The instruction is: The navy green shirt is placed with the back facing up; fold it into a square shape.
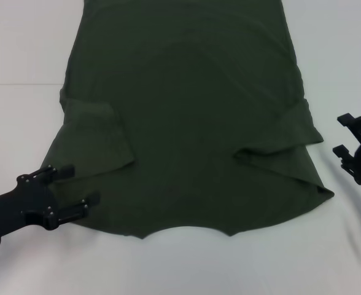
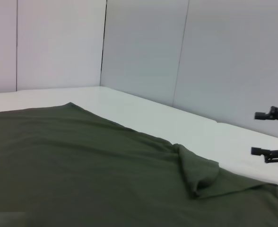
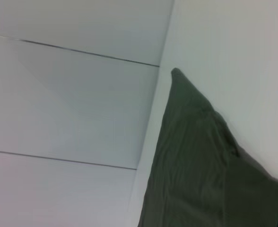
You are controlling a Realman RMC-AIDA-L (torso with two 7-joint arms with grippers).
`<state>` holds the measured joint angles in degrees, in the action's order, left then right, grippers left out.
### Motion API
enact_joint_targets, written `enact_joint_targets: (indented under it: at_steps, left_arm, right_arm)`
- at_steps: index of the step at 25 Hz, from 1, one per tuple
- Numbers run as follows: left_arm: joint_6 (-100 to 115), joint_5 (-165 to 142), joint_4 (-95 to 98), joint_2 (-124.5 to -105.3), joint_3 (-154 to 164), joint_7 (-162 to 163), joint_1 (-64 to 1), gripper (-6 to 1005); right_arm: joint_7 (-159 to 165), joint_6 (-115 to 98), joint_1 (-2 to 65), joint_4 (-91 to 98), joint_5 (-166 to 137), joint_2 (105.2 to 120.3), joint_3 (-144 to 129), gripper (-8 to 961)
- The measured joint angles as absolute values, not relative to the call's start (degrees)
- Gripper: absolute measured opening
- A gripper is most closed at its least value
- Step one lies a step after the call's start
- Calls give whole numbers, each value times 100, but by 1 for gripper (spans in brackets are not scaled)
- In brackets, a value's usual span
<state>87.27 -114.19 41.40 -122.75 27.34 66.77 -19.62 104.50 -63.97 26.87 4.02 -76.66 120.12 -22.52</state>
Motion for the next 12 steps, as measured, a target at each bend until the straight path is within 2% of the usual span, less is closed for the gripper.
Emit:
enact_joint_targets:
  at_steps: [12]
  left_arm:
    - [8639, -11360, 4141, -12282, 2734, 6672, -2042, 862]
  right_arm:
    - [10593, -5411, 3122, 246, -7655, 12023, -1916, 935]
